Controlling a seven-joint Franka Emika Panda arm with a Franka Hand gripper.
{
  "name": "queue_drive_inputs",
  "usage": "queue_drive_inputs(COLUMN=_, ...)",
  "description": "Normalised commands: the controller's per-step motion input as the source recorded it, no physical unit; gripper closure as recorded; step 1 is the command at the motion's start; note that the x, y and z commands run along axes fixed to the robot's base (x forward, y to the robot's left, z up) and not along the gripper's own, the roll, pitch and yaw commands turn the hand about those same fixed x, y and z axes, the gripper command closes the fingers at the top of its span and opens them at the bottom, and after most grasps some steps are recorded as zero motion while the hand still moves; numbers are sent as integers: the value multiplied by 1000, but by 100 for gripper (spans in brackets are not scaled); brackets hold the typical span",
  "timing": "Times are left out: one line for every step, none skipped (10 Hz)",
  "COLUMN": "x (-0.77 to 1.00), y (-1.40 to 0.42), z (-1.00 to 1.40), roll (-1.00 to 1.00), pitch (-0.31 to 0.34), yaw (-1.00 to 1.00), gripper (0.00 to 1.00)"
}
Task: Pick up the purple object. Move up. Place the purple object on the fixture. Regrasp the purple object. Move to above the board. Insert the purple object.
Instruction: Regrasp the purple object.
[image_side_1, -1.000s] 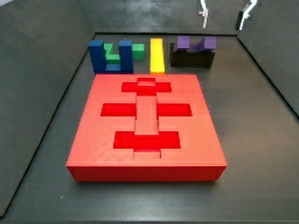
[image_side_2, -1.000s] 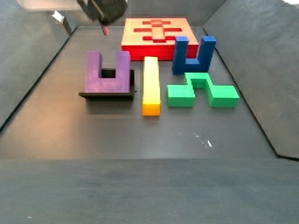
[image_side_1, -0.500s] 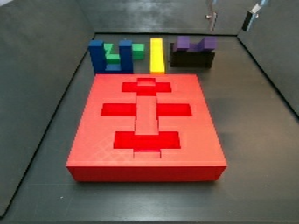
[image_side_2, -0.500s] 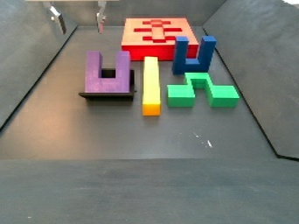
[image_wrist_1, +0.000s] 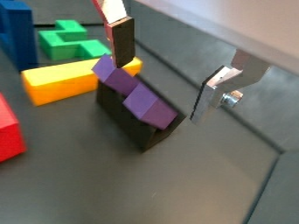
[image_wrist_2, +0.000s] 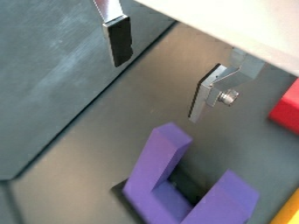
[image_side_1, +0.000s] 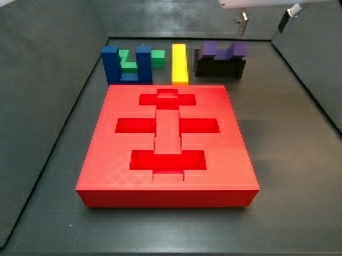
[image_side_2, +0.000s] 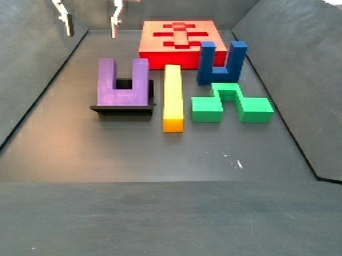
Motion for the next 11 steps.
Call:
queue_drive_inputs(x=-43, y=40, z=-157, roll=1000, pitch=0, yaw=0, gripper=0)
queue_drive_inputs(x=0, y=0, z=-200, roll=1000, pitch=-37, yaw=0, gripper=0)
queue_drive_inputs(x=0, y=11, z=-203, roll=1000, pitch=-57, yaw=0, gripper=0)
queue_drive_inputs(x=0, y=17, z=-194, roll=1000, pitch=-37, yaw=0, gripper=0)
queue_drive_inputs(x=0, y=14, z=-194, roll=1000, pitch=-34, yaw=0, gripper=0)
queue_drive_inputs(x=0, y=9, z=-174, roll=1000, pitch=-17, yaw=0, gripper=0)
queue_drive_inputs(x=-26, y=0, z=-183, roll=1000, pitch=0, yaw=0, gripper=0)
queue_drive_inputs(x=-17, y=0, z=-251, roll=1000, pitch=0, yaw=0, gripper=0)
queue_drive_inputs(x=-77, y=0, z=-286, roll=1000, pitch=0, yaw=9, gripper=0)
queue_drive_inputs(x=-89, y=0, z=-129, roll=869, pitch=0, yaw=26, gripper=0)
queue_drive_inputs(x=0, y=-97, z=0, roll=714, pitch=80, yaw=0, gripper=0)
